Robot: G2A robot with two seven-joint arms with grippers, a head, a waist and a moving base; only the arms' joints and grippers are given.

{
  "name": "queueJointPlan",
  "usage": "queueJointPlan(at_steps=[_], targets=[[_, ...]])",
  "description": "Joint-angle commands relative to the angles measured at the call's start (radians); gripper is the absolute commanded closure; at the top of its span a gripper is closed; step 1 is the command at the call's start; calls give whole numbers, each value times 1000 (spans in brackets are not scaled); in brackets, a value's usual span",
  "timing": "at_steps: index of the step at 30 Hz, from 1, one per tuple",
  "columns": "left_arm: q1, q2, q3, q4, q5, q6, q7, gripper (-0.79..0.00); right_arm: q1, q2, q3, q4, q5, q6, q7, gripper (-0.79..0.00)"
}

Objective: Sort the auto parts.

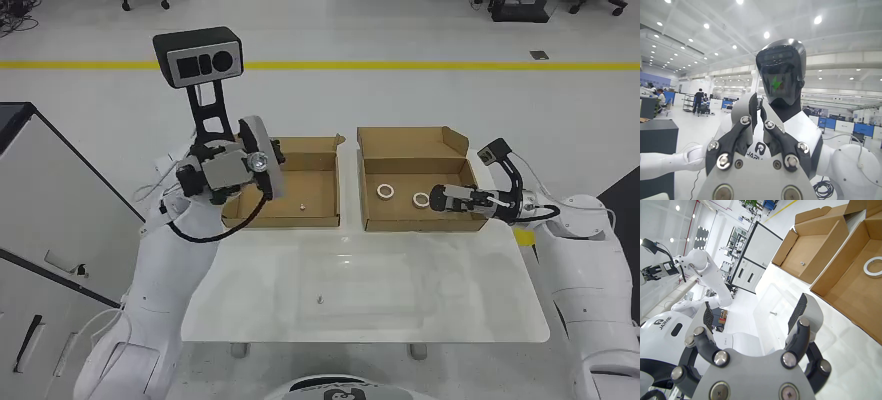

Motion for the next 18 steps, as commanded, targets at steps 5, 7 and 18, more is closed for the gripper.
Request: queueJointPlan(at_steps=[5,7,18], targets=[[0,-11,-10,1,-22,23,-22,0,0,0,0,0,0,0,0,-785],[0,-11,-10,1,-22,23,-22,0,0,0,0,0,0,0,0,-785],[0,-11,-10,1,-22,23,-22,0,0,0,0,0,0,0,0,-785]])
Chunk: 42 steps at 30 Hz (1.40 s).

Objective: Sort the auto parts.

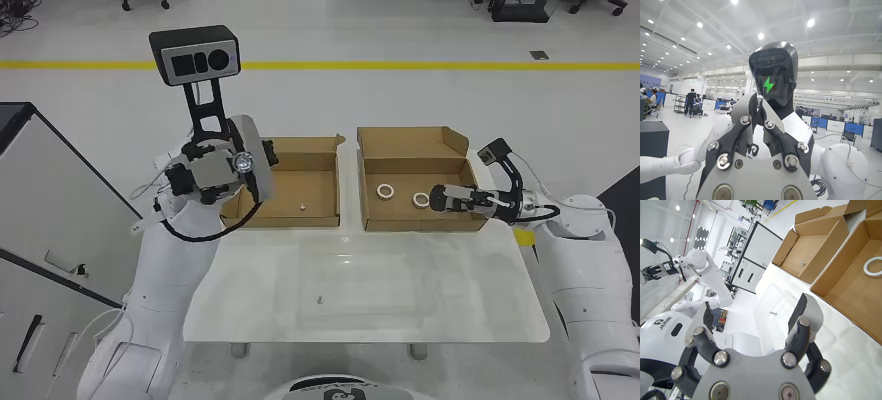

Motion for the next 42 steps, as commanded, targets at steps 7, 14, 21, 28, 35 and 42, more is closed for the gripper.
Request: queueJointPlan(at_steps=[7,14,21,28,35,42], targets=[[0,25,-55,-9,403,146,28,0,0,0,0,0,0,0,0,-785],[-16,44,-68,15,657,243,21,0,0,0,0,0,0,0,0,-785],[-79,63,-22,80,953,337,-47,0,0,0,0,0,0,0,0,-785],[-128,83,65,128,1247,376,-200,0,0,0,0,0,0,0,0,-785],[-157,89,171,241,1403,404,-259,0,0,0,0,0,0,0,0,-785],[-251,74,286,410,1531,374,-226,0,0,0,0,0,0,0,0,-785]])
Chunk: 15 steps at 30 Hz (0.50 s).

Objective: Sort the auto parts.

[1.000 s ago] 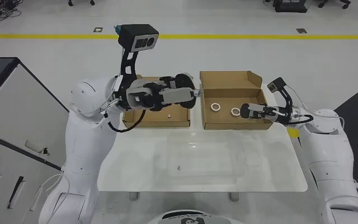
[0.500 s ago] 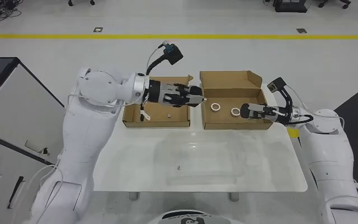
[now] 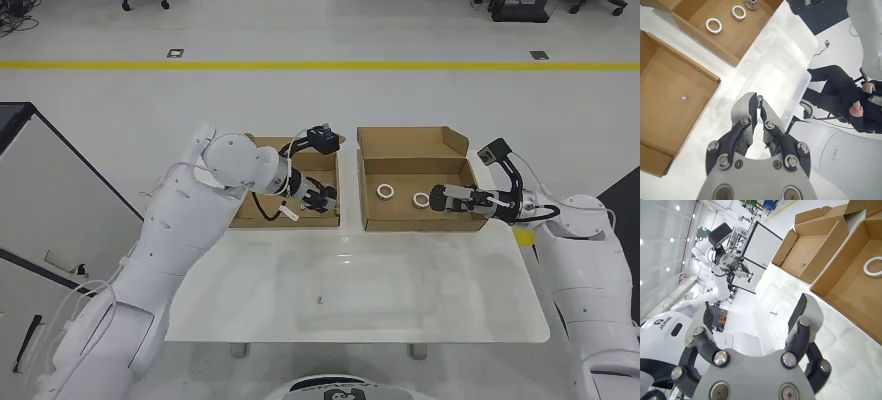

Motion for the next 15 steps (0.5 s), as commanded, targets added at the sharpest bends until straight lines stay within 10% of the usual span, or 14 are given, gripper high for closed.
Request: queueJointPlan(at_steps=[1,15], targets=[[-45,-8,47,71,53,-13,15,0,0,0,0,0,0,0,0,-785],[-250,-113,334,542,315,-43,226,0,0,0,0,0,0,0,0,-785]])
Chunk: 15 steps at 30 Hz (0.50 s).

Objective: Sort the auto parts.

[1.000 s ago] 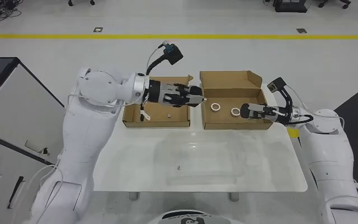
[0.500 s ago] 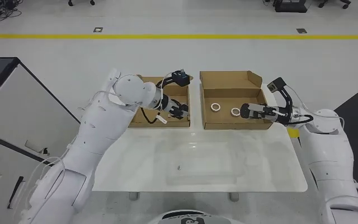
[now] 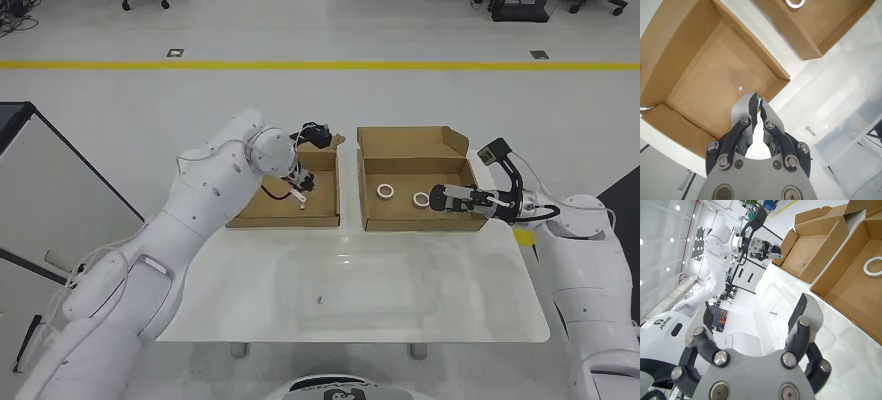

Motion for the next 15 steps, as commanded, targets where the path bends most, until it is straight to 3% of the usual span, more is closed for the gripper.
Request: queueJointPlan(at_steps=[1,5,15], targets=[[-12,-20,35,73,24,3,52,0,0,0,0,0,0,0,0,-785],[-29,-50,59,145,6,-7,117,0,0,0,0,0,0,0,0,-785],[-18,-48,58,143,25,15,147,0,0,0,0,0,0,0,0,-785]])
